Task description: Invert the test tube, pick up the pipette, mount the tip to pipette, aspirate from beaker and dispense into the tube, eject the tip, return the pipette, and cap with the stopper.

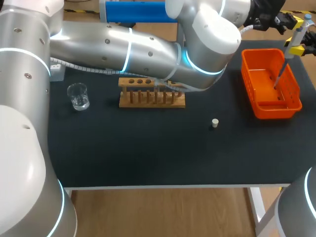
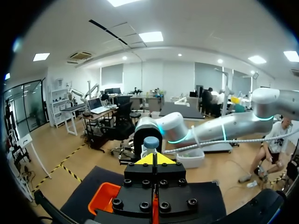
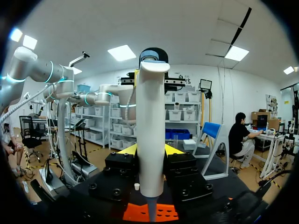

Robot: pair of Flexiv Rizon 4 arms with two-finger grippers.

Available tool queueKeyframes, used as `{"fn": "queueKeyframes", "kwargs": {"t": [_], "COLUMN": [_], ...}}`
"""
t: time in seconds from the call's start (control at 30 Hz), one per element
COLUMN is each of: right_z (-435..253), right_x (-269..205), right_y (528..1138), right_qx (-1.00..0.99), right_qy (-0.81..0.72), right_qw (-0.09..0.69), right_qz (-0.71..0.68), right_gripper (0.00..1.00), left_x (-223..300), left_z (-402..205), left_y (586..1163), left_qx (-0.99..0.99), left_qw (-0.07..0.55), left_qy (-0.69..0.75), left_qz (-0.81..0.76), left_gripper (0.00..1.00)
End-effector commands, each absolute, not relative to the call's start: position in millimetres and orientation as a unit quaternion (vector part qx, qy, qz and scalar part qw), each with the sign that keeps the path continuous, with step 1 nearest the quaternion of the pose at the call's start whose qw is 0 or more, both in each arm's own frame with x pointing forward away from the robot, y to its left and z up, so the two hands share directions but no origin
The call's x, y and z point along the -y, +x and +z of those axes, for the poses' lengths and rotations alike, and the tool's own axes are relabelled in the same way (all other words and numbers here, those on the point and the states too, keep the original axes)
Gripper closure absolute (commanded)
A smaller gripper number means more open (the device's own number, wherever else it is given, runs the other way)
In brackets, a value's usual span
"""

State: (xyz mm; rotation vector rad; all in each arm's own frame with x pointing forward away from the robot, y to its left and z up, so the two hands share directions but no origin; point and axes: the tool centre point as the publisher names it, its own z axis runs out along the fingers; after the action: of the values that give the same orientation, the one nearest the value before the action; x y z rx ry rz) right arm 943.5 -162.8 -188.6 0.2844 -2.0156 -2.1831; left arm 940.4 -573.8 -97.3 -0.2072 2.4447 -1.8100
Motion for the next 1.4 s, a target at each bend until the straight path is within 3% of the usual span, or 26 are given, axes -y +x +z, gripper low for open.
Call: {"fn": "queueKeyframes", "kwargs": {"t": [0.03, 1.4], "right_z": [-187, -187], "right_x": [164, 164], "right_y": [945, 945], "right_qx": [0.674, 0.674], "right_qy": [0.097, 0.097], "right_qw": [0.080, 0.080], "right_qz": [-0.728, -0.728], "right_gripper": [1.00, 1.00], "left_x": [579, 577], "left_z": [-106, -124], "left_y": [943, 940], "left_qx": [-0.751, -0.749], "left_qw": [0.049, 0.042], "left_qy": [-0.063, -0.073], "left_qz": [-0.655, -0.658], "left_gripper": [1.00, 1.00]}}
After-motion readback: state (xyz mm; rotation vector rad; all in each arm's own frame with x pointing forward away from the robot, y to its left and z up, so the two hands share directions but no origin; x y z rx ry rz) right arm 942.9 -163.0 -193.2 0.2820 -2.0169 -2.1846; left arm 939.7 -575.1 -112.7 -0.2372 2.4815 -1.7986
